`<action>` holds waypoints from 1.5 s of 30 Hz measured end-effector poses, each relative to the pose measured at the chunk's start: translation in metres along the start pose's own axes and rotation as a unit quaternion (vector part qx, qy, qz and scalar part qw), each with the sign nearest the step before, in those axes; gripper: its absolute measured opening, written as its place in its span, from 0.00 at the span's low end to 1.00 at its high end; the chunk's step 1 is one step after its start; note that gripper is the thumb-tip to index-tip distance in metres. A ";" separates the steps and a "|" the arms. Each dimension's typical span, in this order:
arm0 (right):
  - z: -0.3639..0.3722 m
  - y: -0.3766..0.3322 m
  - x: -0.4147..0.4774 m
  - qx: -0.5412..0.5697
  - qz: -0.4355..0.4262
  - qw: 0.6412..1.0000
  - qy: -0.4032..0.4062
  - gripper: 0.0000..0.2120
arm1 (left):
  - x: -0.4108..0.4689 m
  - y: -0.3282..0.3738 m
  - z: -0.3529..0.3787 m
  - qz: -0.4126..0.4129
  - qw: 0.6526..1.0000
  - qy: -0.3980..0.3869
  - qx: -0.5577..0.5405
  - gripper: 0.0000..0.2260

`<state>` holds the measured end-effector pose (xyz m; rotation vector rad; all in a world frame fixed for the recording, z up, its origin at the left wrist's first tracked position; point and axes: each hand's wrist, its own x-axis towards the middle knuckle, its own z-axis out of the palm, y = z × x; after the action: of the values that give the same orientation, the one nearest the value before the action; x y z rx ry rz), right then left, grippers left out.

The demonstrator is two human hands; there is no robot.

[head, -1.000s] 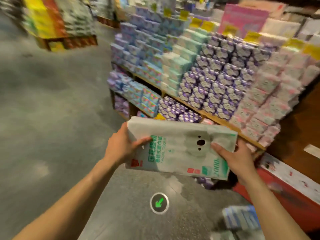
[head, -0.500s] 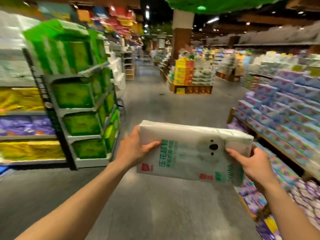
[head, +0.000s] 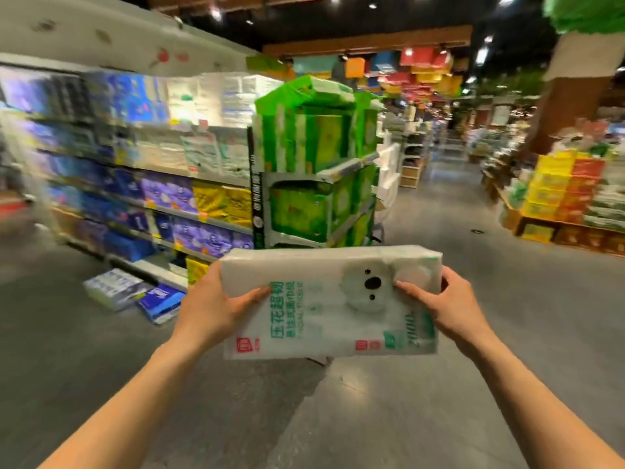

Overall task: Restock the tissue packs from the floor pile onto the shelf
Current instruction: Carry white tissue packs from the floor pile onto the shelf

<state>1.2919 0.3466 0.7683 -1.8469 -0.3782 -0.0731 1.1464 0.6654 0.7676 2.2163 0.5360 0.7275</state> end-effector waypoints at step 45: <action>0.894 -0.228 0.886 0.018 -0.247 0.953 -0.172 0.19 | 0.977 -0.452 -0.270 -0.052 0.970 0.221 0.090 0.19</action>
<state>1.9367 1.4422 0.9149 -1.6898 -1.0754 -0.0856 1.6401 1.6486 0.9112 2.1711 0.9644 1.1666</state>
